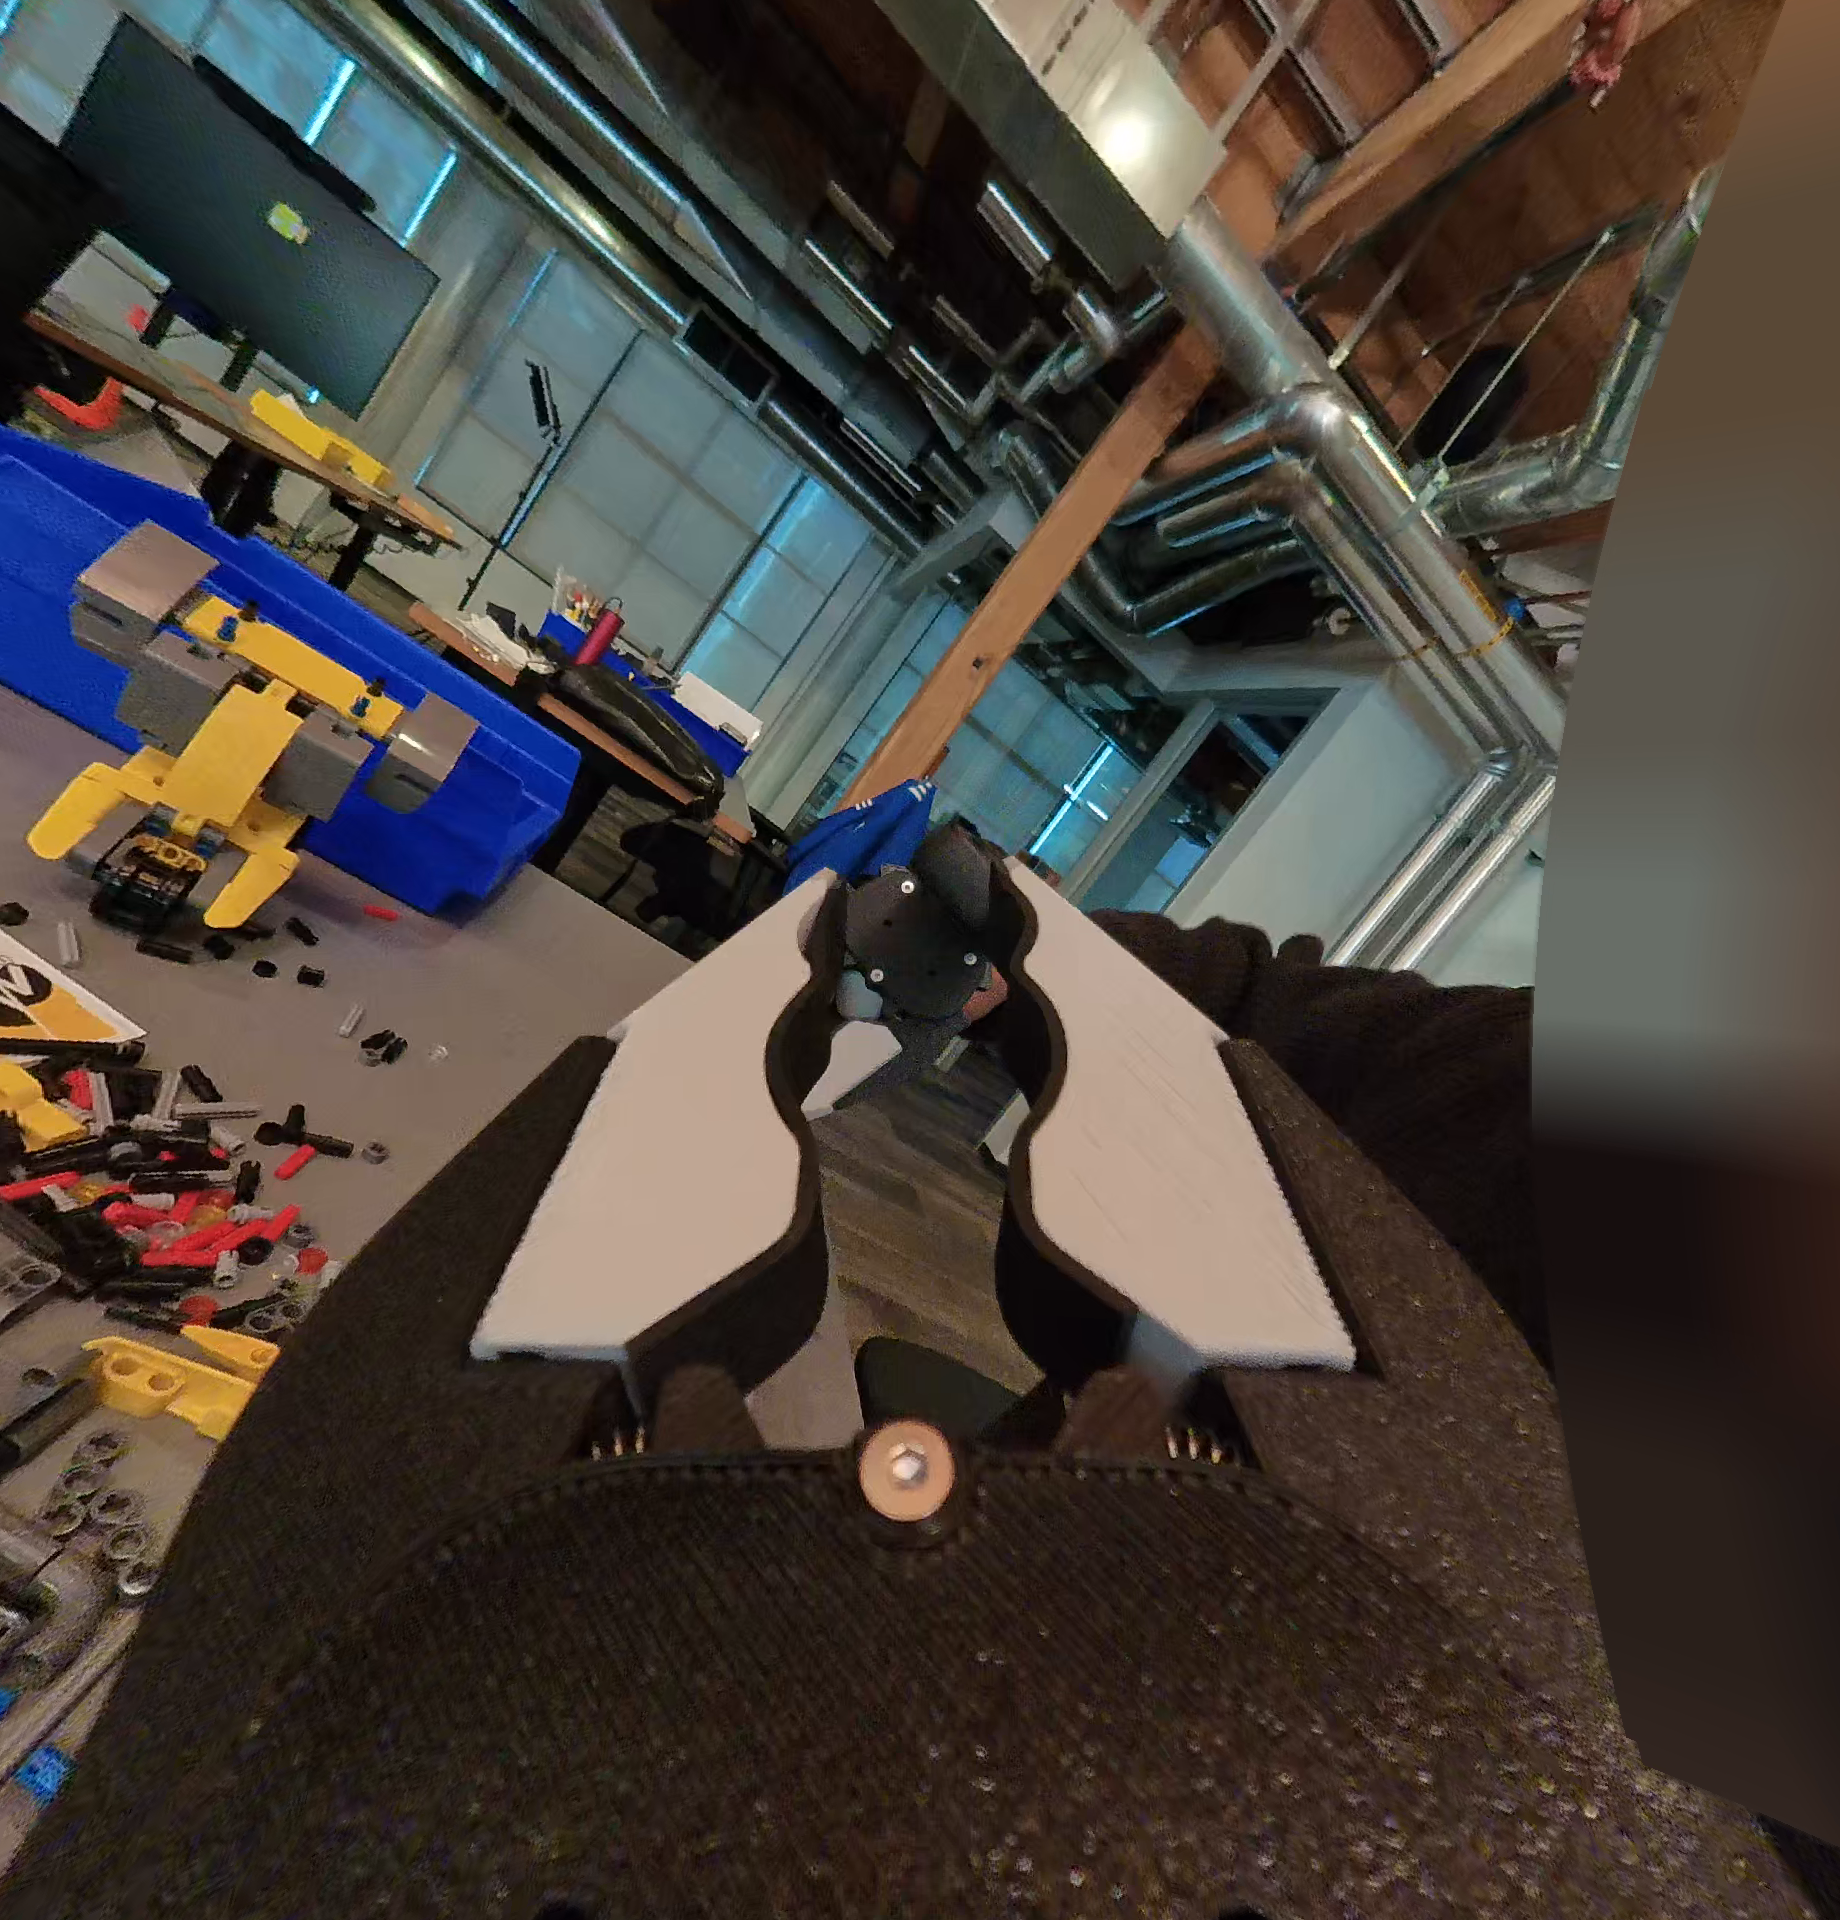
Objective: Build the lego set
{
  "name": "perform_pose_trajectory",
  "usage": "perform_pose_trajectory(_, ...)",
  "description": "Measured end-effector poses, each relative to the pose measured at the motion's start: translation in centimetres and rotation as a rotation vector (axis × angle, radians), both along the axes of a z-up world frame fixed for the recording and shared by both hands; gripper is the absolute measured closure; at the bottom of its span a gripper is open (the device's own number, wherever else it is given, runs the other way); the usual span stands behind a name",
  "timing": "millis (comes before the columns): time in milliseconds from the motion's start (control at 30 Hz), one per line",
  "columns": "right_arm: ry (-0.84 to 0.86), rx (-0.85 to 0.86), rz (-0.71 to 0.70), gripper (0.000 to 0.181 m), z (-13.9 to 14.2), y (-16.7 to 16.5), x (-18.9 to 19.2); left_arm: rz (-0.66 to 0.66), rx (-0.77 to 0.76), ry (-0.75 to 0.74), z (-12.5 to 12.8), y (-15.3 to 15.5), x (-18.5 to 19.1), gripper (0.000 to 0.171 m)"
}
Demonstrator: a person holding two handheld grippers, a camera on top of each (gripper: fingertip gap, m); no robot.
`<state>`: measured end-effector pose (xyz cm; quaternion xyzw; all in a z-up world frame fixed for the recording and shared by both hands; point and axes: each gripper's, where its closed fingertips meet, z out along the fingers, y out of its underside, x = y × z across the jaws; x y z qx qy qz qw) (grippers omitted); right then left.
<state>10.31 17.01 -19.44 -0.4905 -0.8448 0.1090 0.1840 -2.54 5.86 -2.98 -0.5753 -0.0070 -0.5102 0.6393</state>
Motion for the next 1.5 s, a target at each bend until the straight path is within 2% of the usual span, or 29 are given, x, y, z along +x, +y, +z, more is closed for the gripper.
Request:
perform_pose_trajectory(133,-0.195,0.055,0.184,0.177,-1.5,-0.5,2.5,0.01,-0.027,0.039,-0.7,0.5,0.4,0.148)
perform_pose_trajectory(267,-0.356,-0.028,0.184,0.177,-2.3,-1.6,2.9,0.014,-0.036,0.05,-1.0,0.6,0.3,0.148)
perform_pose_trajectory(367,-0.336,0.026,0.226,0.177,-2.4,-0.3,2.1,0.015,-0.035,0.049,-1.0,0.4,0.1,0.149)
perform_pose_trajectory(633,-0.337,-0.016,0.289,0.177,-2.2,-0.3,1.9,0.003,-0.031,0.031,-0.8,0.1,-0.2,0.148)
perform_pose_trajectory(767,-0.361,0.058,0.332,0.177,-2.6,0.2,2.1,0.008,-0.04,0.049,-1.1,0.3,0.0,0.148)
perform_pose_trajectory(933,-0.252,0.047,0.282,0.177,0.7,0.8,-0.3,0.006,-0.044,0.048,-1.2,0.4,0.0,0.148)
perform_pose_trajectory(1167,-0.388,0.168,0.394,0.177,-2.9,-0.5,2.4,0.01,-0.048,0.051,-1.4,0.5,0.0,0.149)
perform_pose_trajectory(1500,-0.397,0.184,0.409,0.177,-3.4,-0.5,2.1,0.007,-0.05,0.052,-1.4,0.5,0.0,0.149)
